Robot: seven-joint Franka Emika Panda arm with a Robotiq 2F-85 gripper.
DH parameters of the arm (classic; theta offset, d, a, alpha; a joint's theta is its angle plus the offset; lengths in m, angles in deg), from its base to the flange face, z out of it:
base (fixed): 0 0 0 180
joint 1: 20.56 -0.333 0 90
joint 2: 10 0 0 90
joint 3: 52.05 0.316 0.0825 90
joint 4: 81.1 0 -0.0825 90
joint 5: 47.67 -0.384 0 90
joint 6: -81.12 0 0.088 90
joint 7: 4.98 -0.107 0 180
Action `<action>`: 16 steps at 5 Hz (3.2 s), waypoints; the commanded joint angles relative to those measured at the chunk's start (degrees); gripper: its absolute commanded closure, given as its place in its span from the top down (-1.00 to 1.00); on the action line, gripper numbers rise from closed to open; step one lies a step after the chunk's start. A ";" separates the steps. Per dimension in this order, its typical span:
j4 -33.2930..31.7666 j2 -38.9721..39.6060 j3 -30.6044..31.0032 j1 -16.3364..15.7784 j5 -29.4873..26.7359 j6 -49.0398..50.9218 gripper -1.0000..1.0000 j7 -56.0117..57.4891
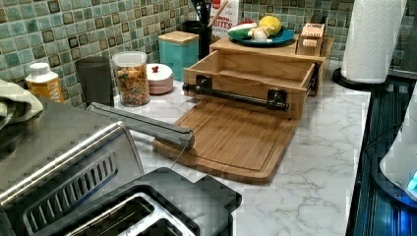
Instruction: Close the drawer.
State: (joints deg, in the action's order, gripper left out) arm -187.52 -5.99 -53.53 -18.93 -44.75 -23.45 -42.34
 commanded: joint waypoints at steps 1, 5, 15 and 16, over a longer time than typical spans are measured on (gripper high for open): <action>-0.64 0.00 -0.03 0.03 0.16 0.00 -1.00 0.03; -21.85 -9.93 3.19 -3.17 -5.48 -19.97 -1.00 14.50; -32.83 2.11 0.00 -1.51 -5.16 -38.22 -1.00 41.04; -32.40 1.34 -0.97 -1.38 -3.38 -36.72 -1.00 37.30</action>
State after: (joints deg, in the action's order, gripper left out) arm -222.10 -4.26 -53.41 -21.42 -47.72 -60.38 -3.65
